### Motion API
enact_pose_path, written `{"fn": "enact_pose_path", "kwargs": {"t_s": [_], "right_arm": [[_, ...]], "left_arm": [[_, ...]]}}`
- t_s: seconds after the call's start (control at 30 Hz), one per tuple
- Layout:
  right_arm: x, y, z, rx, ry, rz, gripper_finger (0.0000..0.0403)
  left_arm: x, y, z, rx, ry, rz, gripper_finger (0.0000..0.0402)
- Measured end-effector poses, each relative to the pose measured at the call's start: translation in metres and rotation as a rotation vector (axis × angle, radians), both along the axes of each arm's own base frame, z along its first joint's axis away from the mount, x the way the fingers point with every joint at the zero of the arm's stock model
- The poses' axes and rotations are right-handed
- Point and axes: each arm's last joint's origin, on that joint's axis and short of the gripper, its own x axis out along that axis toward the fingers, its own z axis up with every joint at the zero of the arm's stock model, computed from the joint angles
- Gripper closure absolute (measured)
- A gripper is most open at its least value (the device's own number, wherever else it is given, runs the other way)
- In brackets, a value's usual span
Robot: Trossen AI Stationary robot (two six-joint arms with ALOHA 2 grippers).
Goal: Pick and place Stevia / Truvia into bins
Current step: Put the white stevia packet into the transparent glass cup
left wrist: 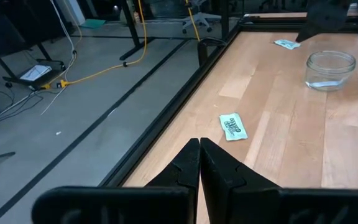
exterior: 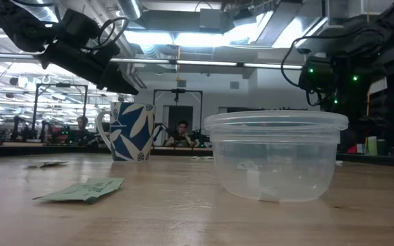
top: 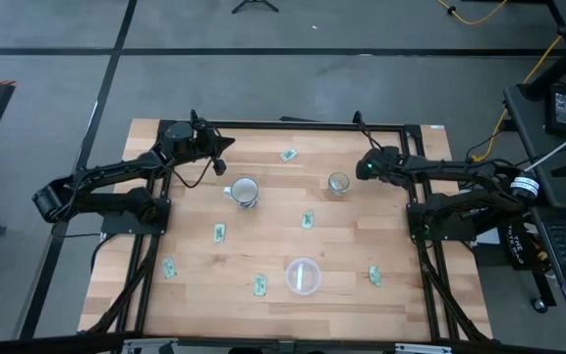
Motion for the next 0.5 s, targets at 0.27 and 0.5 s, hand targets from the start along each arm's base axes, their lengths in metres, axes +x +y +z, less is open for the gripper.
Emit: {"fn": "enact_pose_path", "kwargs": {"t_s": [0.27,0.5], "right_arm": [[-0.0031,0.0006,-0.0066,-0.051,0.001,-0.015,0.0221],[-0.0016,-0.0005,-0.01,-0.073,-0.012,0.006,0.0221]], "left_arm": [[0.0001,0.0001,0.0004,0.003,-0.003,0.0,0.0395],[0.0004,0.0004,0.002,0.014,-0.016,0.0,0.0395]]}}
